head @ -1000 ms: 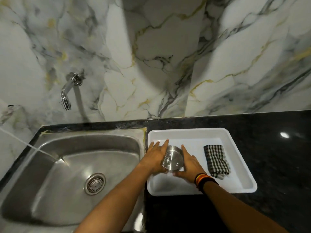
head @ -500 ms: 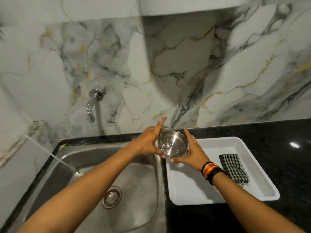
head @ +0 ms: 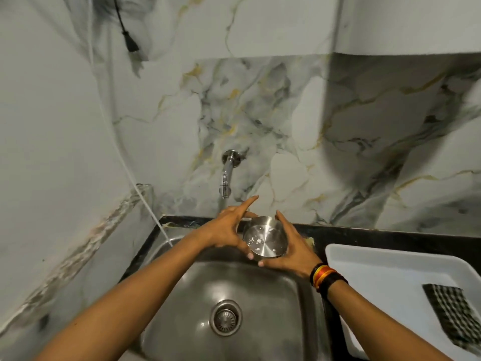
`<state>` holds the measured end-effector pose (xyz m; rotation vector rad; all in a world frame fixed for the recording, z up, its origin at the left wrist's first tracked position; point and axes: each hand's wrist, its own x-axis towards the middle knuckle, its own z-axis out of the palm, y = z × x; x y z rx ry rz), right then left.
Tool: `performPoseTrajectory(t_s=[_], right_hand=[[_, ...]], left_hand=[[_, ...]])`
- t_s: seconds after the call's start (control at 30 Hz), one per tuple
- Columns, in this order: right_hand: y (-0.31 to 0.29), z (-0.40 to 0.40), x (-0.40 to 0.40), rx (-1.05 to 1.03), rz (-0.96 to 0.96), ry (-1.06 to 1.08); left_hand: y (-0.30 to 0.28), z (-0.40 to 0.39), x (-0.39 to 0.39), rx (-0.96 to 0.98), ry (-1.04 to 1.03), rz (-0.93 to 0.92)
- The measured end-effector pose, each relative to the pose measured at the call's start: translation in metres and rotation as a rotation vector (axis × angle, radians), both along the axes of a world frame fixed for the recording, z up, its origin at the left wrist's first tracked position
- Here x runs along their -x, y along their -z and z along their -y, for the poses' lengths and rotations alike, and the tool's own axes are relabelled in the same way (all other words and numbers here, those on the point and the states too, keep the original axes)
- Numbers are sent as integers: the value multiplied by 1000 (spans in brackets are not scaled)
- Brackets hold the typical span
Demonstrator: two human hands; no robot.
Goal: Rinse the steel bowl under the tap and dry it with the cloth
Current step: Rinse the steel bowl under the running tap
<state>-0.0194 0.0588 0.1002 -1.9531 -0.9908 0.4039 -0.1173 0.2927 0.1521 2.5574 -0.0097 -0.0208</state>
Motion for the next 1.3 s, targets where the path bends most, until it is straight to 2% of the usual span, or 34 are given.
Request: performPoseTrajectory(t_s=[0.13,0.2,0.3,0.37,0.5,0.6,0.77,1.07,1.2,1.3], right_hand=[[-2,-30,2,-32,20,28],[-2,-41,-2,-69,-13,81],[3,-51,-6,-112,-74,159],[10,-58,-6,-88,-77,169],[28,-77,-1,-47,-77,152],[34,-90,-3,-34,-75,152],[40,-104,-14,1,-52,162],[42,-129,-18,32,-35,139],[41,-136,-20,49,-16,123],[39,-144,-23,31,-30,164]], left_hand=[[-3,-30,4,-166,-12,78],[-5,-44,5,-212,-72,212],[2,-54,-1,-126,-369,547],[8,-55,-17,-142,-514,629],[12,-55,-62,-286,-532,456],[15,-60,-83,-316,-551,444],[28,-63,-92,-241,-589,551],[22,-86,-83,-105,-361,449],[18,-88,-80,-116,-327,412],[16,-89,-78,-204,-310,390]])
